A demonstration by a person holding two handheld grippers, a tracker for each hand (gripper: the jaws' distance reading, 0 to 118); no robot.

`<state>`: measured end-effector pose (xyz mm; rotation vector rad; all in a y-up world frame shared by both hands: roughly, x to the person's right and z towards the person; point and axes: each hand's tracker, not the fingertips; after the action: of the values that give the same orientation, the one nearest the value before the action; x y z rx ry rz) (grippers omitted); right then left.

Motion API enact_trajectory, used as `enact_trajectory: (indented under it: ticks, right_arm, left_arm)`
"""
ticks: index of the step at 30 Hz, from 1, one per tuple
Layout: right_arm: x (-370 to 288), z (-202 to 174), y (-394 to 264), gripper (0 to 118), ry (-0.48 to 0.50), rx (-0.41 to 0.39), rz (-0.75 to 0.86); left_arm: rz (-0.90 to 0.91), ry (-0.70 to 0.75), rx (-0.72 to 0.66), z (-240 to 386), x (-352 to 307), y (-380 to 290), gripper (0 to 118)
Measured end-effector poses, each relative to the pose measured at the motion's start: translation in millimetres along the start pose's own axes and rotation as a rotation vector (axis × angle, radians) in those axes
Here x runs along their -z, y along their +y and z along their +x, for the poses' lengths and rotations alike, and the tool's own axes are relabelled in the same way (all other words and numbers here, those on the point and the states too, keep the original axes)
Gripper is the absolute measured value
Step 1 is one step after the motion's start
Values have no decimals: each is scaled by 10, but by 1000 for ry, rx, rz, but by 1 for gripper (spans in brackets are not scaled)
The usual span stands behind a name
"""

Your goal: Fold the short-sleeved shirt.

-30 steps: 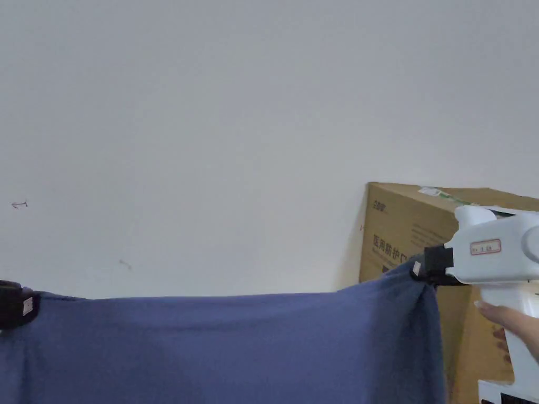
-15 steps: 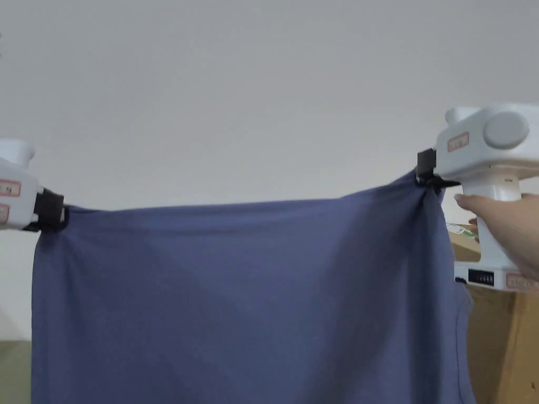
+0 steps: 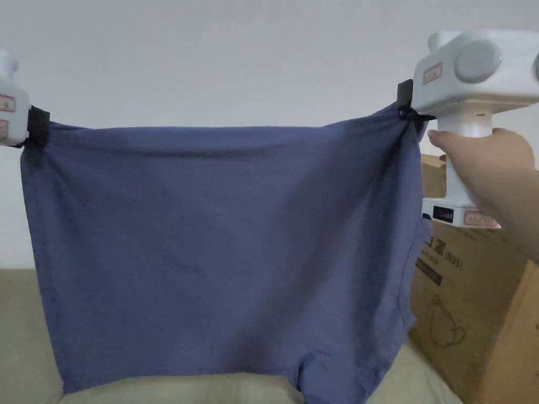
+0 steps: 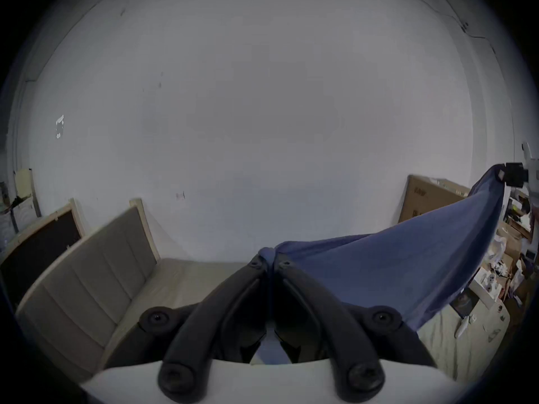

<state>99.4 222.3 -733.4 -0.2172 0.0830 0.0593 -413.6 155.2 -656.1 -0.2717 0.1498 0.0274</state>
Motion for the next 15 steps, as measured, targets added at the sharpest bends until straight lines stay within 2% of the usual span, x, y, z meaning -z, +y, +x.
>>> enact_trajectory:
  ticks: [4,8,9,11,13,15]
  right_arm:
    - [314,2,-1326,1,47,46,-235]
    - [269,136,-3028,1,80,151,-552]
    - [178,161,-3530,1,61,145,-650]
    - [-1,292,-4324,1,87,123,-823]
    - [-381,386,-4890,1,67,89,-892]
    - [-893,490,-5182,1,105,144,-919]
  left_arm:
    - [-223,-48,-14,-90,463,-927,2]
    - [-467,-127,-43,-16,389,-2221,2]
    - [-529,-159,-68,-14,324,-2601,2]
    - [-675,-162,-102,-70,170,-3232,2]
    - [-776,-153,-65,-127,-110,-3840,2]
    - [-815,-171,-72,-241,-431,-4135,2]
